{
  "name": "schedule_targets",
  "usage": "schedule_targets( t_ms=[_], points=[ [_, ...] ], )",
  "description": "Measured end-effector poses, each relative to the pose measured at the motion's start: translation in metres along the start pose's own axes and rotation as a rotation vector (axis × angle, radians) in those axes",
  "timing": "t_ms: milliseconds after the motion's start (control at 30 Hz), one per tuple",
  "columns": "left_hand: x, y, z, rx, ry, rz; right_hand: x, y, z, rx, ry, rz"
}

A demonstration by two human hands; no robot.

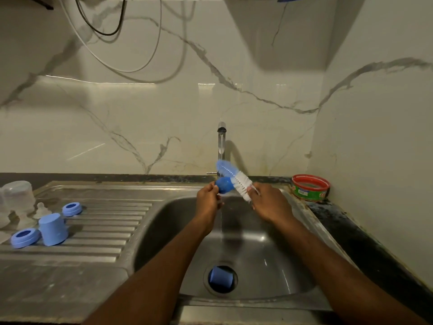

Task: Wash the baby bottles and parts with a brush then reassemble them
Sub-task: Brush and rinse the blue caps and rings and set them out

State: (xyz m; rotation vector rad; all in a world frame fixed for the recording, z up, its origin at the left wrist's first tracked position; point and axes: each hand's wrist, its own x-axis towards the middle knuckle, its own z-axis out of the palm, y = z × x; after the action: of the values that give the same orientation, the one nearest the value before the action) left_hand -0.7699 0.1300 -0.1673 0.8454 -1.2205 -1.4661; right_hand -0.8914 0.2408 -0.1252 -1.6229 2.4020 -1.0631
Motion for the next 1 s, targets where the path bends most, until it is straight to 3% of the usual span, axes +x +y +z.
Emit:
schedule_targets(
  t_ms=[133,333,567,667,833,1000],
  points=[
    [0.005,-0.003,-0.005,0.067,0.034,0.053,-0.01,0.0,0.005,-0.203,-0.027,-0.107],
    [-0.005,-0.009,0.006,0.148,-0.257,0.106,-0.015,-0.01,0.01,-0.341,0.123,-0.078],
    [0.003,-0.003,-0.002,0.035,-0.024,0.025,-0.018,-0.005,-0.002,-0.404,0.16,-0.035],
    [0.002,-0.005,-0.004,0.057,-0.072,0.008,-0.02,-0.004,0.006,-0.353,0.128,-0.128],
    [-0.006,-0.002,0.001,0.071,-0.191,0.01,-0.009,0.006,0.004,-0.314,0.154,-0.029],
    [0.001,-0.003,-0.001,-0.035,-0.09,-0.062,-0.011,0.007,0.006,-0.273,0.165,-0.074]
  ],
)
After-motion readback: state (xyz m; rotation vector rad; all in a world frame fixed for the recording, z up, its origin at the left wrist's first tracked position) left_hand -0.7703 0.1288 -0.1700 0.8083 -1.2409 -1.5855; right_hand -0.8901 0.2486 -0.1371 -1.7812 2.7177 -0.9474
